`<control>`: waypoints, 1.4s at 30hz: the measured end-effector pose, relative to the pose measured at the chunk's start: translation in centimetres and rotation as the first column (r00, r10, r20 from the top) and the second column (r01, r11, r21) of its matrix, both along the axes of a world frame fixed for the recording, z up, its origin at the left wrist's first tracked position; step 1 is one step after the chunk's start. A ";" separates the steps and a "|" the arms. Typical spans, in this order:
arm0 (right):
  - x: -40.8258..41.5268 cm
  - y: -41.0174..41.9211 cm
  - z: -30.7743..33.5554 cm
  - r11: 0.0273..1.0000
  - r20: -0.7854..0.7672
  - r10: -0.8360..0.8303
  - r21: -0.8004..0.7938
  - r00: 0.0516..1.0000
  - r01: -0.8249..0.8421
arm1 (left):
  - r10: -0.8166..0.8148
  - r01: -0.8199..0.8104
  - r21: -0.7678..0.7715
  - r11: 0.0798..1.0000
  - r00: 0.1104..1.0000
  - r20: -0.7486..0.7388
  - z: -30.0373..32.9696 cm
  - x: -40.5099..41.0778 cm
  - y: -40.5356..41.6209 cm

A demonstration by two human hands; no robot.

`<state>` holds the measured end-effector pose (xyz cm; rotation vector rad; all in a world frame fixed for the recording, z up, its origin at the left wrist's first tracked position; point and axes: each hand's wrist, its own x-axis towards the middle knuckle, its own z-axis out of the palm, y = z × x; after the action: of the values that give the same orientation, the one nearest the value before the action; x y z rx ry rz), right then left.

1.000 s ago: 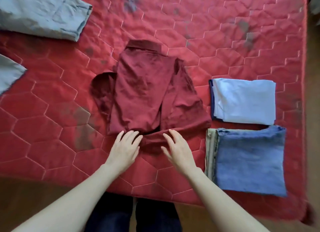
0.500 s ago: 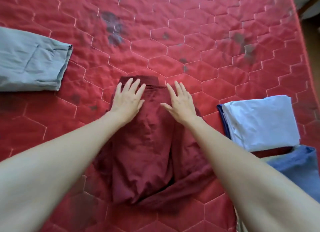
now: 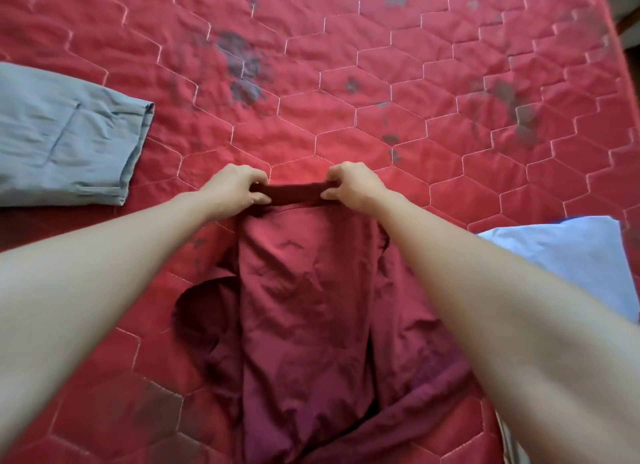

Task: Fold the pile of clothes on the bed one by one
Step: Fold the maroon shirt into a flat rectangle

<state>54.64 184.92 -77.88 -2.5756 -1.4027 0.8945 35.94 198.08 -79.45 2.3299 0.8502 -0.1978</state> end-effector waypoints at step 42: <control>-25.0 -37.2 -0.6 0.834 -0.121 -0.490 0.223 0.863 0.505 | -0.488 0.342 0.483 0.806 0.845 0.216 0.3 -16.6 -32.8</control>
<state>29.62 147.76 -78.52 -2.5010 -0.7005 0.6516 19.33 165.28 -79.18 2.8367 0.1976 0.2228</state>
